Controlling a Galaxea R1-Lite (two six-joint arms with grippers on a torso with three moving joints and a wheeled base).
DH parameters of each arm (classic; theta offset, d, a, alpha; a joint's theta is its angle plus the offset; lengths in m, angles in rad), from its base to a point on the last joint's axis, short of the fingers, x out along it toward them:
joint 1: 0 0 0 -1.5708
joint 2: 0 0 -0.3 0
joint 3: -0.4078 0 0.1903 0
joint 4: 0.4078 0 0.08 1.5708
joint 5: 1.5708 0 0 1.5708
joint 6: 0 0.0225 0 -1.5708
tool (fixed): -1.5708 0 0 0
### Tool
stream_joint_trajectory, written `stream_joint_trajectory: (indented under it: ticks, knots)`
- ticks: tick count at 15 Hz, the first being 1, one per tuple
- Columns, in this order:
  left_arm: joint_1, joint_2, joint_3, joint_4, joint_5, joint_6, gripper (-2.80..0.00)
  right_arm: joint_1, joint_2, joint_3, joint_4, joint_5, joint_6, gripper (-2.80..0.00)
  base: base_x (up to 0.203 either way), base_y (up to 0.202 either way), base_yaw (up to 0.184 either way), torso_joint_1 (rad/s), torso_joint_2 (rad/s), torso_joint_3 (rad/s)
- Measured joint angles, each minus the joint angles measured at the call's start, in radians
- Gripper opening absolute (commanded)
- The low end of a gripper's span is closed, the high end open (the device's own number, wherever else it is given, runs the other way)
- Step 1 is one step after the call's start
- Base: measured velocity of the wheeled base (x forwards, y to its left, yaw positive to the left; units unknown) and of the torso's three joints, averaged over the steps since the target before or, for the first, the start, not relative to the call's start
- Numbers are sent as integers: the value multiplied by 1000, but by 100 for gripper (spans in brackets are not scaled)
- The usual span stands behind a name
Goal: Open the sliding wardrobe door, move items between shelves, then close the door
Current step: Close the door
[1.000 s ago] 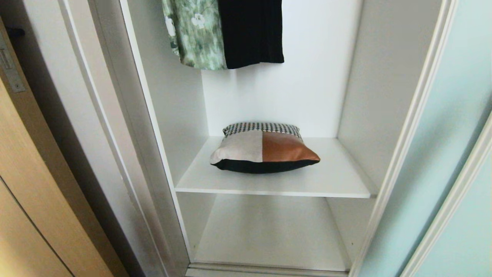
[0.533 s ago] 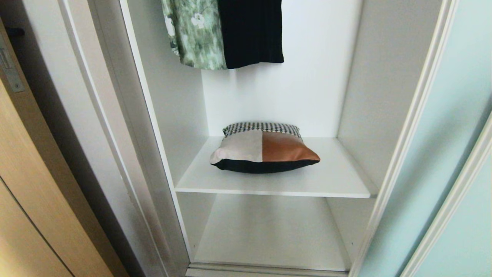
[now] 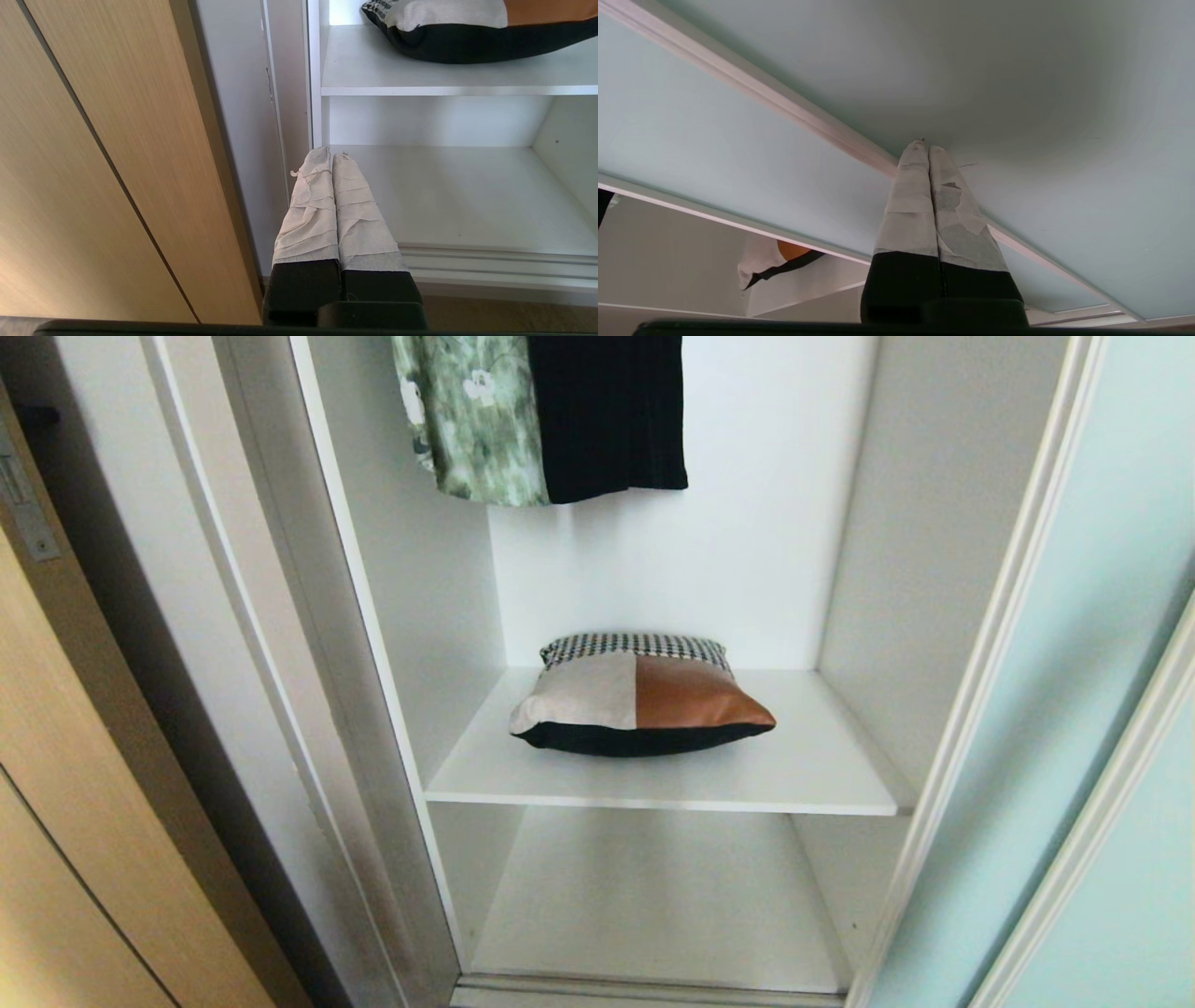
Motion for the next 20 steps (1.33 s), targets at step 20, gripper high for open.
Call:
stream_joint_trajectory:
  ticks: [20]
  knots:
    - [0, 0, 0, 1, 0, 0, -280, 701, -315, 446, -79, -252, -5, -280, 0, 0, 0, 0, 0, 0]
